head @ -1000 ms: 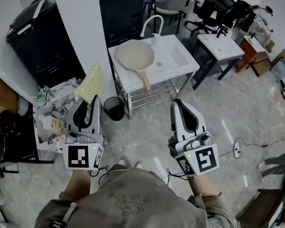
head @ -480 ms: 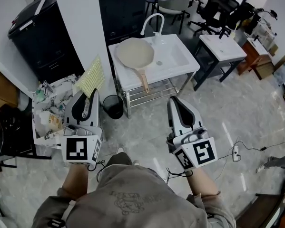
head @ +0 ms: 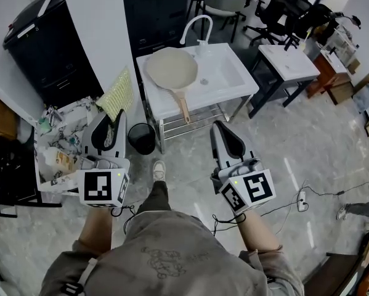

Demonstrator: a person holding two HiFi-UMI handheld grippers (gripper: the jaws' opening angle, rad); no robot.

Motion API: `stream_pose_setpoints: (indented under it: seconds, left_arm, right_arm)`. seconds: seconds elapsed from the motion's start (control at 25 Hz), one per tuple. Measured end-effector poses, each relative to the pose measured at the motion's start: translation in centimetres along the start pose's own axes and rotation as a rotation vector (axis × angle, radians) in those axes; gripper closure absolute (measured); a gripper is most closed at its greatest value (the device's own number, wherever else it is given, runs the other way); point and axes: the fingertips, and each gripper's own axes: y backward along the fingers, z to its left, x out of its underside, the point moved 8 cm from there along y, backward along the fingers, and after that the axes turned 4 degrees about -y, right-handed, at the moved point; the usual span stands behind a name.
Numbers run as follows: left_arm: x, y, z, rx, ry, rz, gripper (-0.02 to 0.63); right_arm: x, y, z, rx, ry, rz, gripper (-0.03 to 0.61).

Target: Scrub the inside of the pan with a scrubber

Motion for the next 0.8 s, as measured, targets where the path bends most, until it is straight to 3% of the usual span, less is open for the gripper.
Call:
stream_pose_setpoints:
  seconds: [0.56,0.8]
  left_arm:
    - [5.3,-11.2,3.6,0.040,0.022,0.053,0.538]
    - [7.6,-17.2,5.8,0.074,-0.023,0.107,0.538]
  right_arm:
    - [4.1,-10.6,-5.7,0.018,-0.024,0.119,0.548]
    - [5.6,-16.2,-8.4,0.057,-0.048,0.181,0.548]
